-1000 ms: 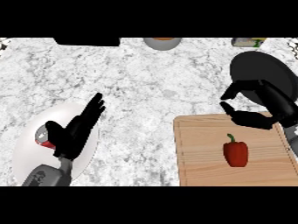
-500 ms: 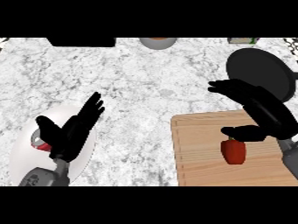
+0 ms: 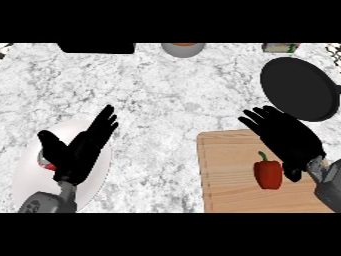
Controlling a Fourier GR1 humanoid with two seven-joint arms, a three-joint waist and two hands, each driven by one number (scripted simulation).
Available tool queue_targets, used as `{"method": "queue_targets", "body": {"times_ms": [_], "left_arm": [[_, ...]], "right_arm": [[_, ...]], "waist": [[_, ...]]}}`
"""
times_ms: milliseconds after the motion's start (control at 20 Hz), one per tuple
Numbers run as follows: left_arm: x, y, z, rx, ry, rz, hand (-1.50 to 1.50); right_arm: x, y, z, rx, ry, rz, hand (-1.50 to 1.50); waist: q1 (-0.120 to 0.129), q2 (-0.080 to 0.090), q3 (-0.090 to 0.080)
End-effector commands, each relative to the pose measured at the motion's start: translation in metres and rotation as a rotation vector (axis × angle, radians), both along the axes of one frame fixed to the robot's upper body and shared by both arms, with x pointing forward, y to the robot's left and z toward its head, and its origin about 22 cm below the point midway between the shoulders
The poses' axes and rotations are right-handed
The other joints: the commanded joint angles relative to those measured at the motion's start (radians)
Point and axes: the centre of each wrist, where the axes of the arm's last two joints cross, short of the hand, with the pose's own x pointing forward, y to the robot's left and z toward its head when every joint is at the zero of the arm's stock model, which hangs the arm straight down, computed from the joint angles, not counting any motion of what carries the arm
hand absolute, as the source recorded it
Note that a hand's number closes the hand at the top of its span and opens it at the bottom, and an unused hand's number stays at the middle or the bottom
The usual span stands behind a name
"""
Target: Pick the bell pepper from the cutting board and place it in the pan
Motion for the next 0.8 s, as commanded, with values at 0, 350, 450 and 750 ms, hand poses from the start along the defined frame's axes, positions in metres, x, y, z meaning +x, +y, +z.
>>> {"method": "queue_targets", "body": {"times_ms": [0, 350, 450, 750], "left_arm": [[0.002, 0.004, 0.004, 0.004, -0.005, 0.004, 0.00], [-0.007, 0.001, 0.005, -0.006, 0.008, -0.001, 0.00], [-0.005, 0.005, 0.001, -0.008, 0.008, 0.014, 0.00], [-0.013, 0.016, -0.002, -0.021, -0.007, 0.019, 0.00]], "right_arm": [[-0.015, 0.034, -0.010, -0.303, 0.038, -0.064, -1.50], [-0.045, 0.115, -0.031, -0.562, 0.175, -0.126, -1.50], [-0.054, 0.132, -0.037, -0.578, 0.171, -0.162, -1.50], [-0.075, 0.149, -0.065, -0.559, 0.154, -0.229, -1.50]], "waist": [[0.000, 0.003, 0.001], [-0.006, 0.004, 0.005], [-0.017, 0.009, 0.007], [-0.018, 0.011, 0.008]]}}
